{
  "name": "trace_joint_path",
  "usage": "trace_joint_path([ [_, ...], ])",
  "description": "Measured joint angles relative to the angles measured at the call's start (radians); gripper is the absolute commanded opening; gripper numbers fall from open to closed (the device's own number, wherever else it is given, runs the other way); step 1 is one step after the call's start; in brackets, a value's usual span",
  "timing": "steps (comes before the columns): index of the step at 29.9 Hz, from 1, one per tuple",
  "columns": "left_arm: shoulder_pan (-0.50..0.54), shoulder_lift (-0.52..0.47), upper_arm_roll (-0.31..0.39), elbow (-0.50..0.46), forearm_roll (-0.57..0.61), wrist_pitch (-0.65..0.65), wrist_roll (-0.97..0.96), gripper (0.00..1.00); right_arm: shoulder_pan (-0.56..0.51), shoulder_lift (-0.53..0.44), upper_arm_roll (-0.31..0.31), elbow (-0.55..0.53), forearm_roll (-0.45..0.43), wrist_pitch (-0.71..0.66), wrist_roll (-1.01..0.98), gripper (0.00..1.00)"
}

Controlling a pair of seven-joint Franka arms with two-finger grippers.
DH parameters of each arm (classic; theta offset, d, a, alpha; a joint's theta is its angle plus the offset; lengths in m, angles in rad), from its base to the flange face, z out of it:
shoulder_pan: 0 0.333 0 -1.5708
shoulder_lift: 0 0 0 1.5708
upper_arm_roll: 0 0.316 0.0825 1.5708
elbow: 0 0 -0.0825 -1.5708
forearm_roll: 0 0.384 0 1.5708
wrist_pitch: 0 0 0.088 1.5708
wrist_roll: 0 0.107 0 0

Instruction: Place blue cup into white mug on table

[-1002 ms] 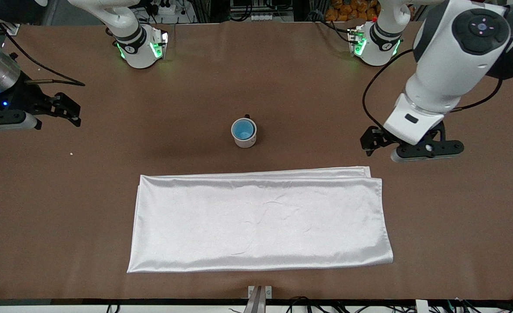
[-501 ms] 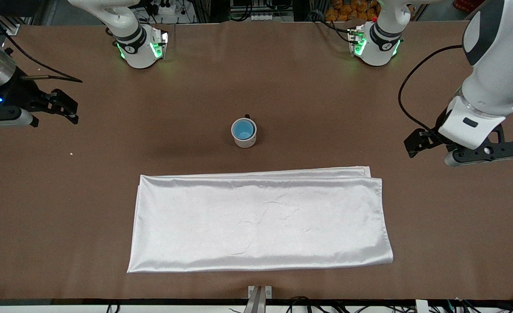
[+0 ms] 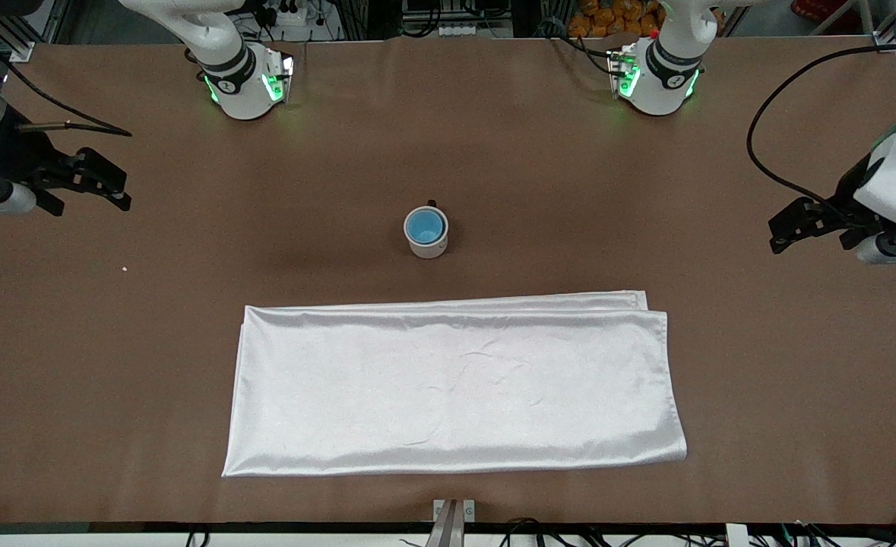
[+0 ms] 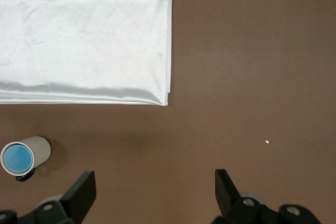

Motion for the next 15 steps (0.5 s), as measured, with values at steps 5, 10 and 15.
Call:
trace_joint_path([
  [5, 0.011, -0.013, 0.002, -0.023, -0.006, 0.000, 0.010, 1.00, -0.003, 0.000, 0.000, 0.021, 0.000, -0.029, 0.000, 1.00],
  [10, 0.009, -0.026, -0.002, -0.039, -0.006, -0.001, 0.010, 1.00, -0.003, 0.000, 0.000, 0.032, -0.001, -0.044, 0.000, 1.00],
  [15, 0.008, -0.034, -0.004, -0.045, -0.006, -0.009, 0.010, 1.00, -0.003, 0.001, 0.000, 0.033, -0.008, -0.045, 0.000, 1.00],
])
